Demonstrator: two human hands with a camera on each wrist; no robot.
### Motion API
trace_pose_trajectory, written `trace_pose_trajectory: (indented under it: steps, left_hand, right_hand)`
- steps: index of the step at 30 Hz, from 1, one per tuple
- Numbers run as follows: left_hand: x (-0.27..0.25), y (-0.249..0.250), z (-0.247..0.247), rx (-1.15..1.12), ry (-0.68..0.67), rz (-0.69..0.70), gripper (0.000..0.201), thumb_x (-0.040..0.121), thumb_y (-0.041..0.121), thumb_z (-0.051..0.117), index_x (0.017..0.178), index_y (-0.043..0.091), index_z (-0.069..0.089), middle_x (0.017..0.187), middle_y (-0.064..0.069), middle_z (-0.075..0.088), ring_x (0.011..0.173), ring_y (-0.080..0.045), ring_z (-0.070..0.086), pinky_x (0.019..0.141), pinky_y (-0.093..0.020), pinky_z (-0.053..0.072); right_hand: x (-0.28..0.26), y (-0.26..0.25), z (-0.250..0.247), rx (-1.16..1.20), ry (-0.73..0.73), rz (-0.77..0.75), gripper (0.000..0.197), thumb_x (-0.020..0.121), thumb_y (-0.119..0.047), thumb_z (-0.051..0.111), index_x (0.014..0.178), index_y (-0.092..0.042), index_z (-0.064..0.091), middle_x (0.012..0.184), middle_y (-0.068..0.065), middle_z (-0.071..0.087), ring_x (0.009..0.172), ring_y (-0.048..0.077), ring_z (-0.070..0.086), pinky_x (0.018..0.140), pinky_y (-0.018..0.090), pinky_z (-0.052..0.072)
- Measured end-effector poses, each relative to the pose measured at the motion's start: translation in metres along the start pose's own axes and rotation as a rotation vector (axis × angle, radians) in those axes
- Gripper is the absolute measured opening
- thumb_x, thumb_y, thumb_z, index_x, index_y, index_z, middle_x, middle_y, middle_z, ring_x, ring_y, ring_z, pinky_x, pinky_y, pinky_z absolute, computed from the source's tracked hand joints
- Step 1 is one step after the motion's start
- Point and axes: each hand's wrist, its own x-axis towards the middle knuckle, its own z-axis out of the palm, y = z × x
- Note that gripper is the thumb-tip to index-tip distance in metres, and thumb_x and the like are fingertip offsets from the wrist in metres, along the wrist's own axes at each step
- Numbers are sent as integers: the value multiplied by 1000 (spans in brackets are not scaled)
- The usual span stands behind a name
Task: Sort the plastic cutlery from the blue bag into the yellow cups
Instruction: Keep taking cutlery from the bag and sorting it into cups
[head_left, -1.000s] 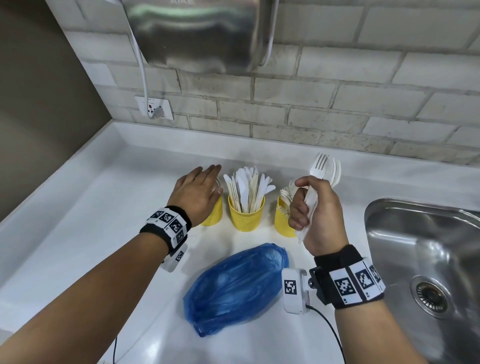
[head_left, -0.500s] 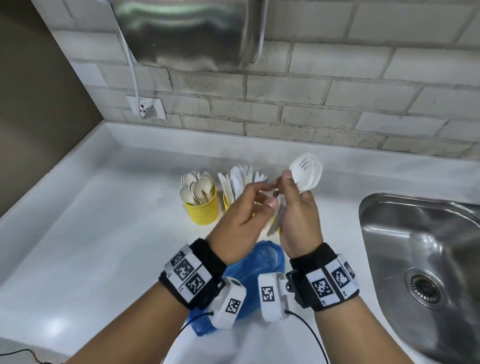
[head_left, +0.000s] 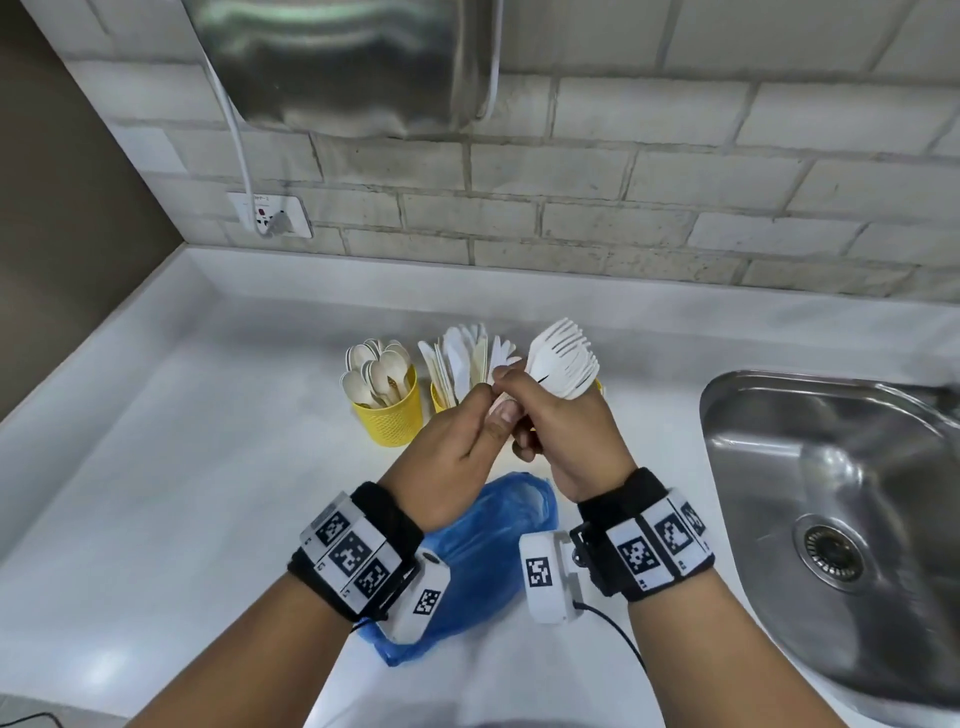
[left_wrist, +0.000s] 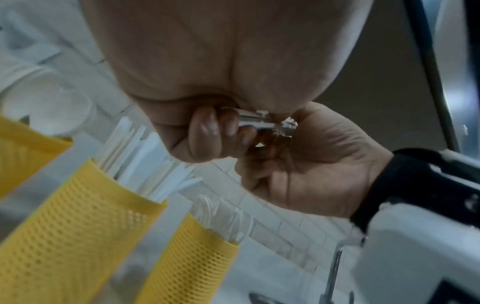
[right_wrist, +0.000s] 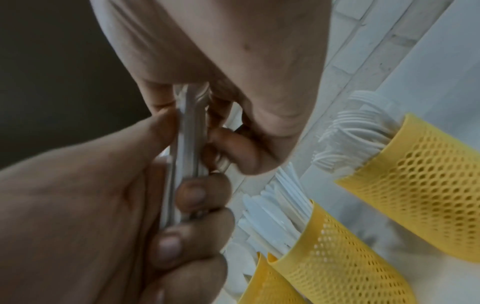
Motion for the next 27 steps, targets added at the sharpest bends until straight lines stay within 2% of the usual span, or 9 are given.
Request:
trace_pose_trajectory:
  steps: [1,4,10,12,15,18,21,24,27]
  left_hand:
    - [1,-3,-1,32,-3,5,36,109,43,32,103,15,53,84,9,67,90,-13,66,95,-46,47]
    - [6,-4,-4,83,74,0,31,106,51,34,100,27,53,79,8,60,78,-16,60,76,-43,51]
    - [20,-17,-2,179,256,-43,28,101,49,43,112,28,57,97,11,61,75,-11,61,77,-38,53]
    - [24,-22,2,271,212,16,24,98,42,48,110,27,62,98,12,61,74,-8,61,76,-37,54]
    - [29,-27,19,400,31,93,20,99,31,54,112,24,67,104,8,63,75,-9,63,76,-35,55]
    - [37,-35,36,504,-38,102,32,98,25,57,128,20,63,121,1,61,98,-17,65,87,-33,54]
    - [46,-44,47,520,-71,88,48,96,23,60,142,14,51,140,-4,51,125,-21,54,106,-33,46]
    - [54,-48,53,523,-91,28,51,96,24,59,144,12,46,142,-7,50,128,-24,51,108,-32,43]
    - [62,-50,57,536,-74,8,42,97,24,59,136,10,52,133,-9,55,121,-26,55,102,-34,46]
  right_hand:
    - [0,-1,-2,31,9,15,13,93,-14,67,81,-11,68,66,13,56,50,24,45,49,30,39]
    - [3,-6,-8,84,65,25,9,91,-8,67,88,0,69,69,18,60,49,26,48,49,30,45]
    - [21,-27,-58,130,373,-141,10,88,0,68,79,-4,68,59,8,61,42,24,52,44,29,47]
    - [30,-31,-78,72,471,-179,12,85,-4,71,75,-10,69,60,7,62,43,25,54,49,33,51]
    - [39,-29,-99,-134,547,-193,14,83,-17,73,69,-18,70,57,7,66,45,26,61,57,47,60]
    - [46,-19,-106,-304,566,-179,18,83,-24,72,65,-20,68,54,6,69,49,25,69,68,49,64]
    - [54,-4,-107,-367,533,-153,19,83,-26,74,66,-19,70,55,6,70,51,25,72,69,52,64]
    - [60,10,-107,-440,457,-149,15,85,-23,76,71,-20,72,57,2,70,52,23,71,65,51,64]
    - [66,22,-108,-544,376,-138,15,85,-28,76,75,-17,72,60,1,71,56,21,72,70,46,63]
